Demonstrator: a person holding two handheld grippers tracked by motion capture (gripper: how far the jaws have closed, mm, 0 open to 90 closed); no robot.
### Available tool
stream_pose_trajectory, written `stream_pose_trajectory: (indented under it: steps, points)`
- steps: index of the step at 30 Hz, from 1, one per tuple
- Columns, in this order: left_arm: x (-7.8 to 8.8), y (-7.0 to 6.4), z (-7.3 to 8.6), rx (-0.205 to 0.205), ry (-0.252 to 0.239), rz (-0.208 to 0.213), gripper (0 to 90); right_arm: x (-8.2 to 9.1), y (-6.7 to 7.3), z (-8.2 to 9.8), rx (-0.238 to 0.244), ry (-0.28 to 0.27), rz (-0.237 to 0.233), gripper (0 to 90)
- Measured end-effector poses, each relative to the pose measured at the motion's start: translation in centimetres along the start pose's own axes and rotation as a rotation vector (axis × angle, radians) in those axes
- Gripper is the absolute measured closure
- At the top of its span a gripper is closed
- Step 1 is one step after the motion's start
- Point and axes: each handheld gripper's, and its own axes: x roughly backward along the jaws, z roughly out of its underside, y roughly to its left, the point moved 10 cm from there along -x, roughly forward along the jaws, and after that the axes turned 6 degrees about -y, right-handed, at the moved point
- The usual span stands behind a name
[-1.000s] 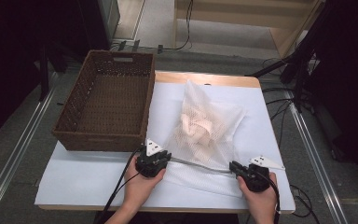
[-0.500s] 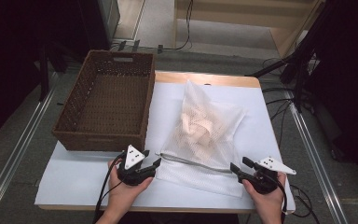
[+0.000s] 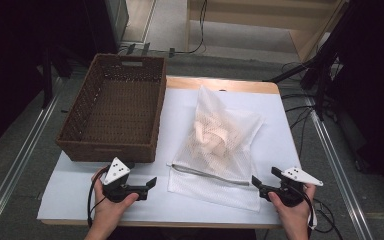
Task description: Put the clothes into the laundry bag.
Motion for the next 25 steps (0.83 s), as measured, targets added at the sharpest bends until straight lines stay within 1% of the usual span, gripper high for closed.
stream_pose_trajectory:
  steps: [1,3,6,9,11,13,16,17,19,22,23,25]
  points:
    - [0.2,0.3,0.0,0.001,0.0,-0.006,4.2,0.1,-0.3,0.1,0.0,0.005,0.024,12.2]
    - [0.7,1.0,0.0,0.008,-0.007,-0.019,4.2,0.1,-0.7,0.1,0.004,0.009,0.037,9.5]
    - [1.5,2.1,0.1,0.014,-0.013,-0.035,4.2,0.2,-1.1,0.1,-0.012,0.01,0.036,5.9]
    - [2.3,3.1,0.3,0.012,-0.014,-0.051,4.2,0.3,-1.4,0.1,-0.01,0.012,0.037,4.0]
    - [2.9,3.8,0.5,0.006,-0.012,-0.059,2.7,0.4,-1.7,0.2,-0.01,0.016,0.048,3.9]
    - [3.4,4.4,0.7,0.019,-0.007,-0.07,2.6,0.5,-2.0,0.2,-0.013,0.016,0.056,3.5]
    - [4.3,5.5,0.9,0.001,-0.006,-0.099,2.6,0.6,-2.5,0.2,-0.021,0.014,0.064,3.3]
    - [4.5,5.8,0.9,-0.003,-0.006,-0.109,2.6,0.6,-2.6,0.2,-0.031,0.014,0.068,3.3]
    - [4.9,6.6,0.9,0.004,-0.011,-0.128,2.6,0.6,-2.7,0.3,-0.035,0.015,0.07,3.3]
    - [5.3,7.5,0.8,0.007,-0.013,-0.148,2.6,0.4,-2.7,0.4,-0.028,0.022,0.074,3.1]
    - [5.3,7.8,0.8,0.004,-0.006,-0.158,2.6,0.4,-2.7,0.4,-0.024,0.023,0.076,3.1]
    - [5.2,8.1,1.0,0.018,0.009,-0.164,2.6,0.3,-2.7,0.5,-0.025,0.028,0.085,3.1]
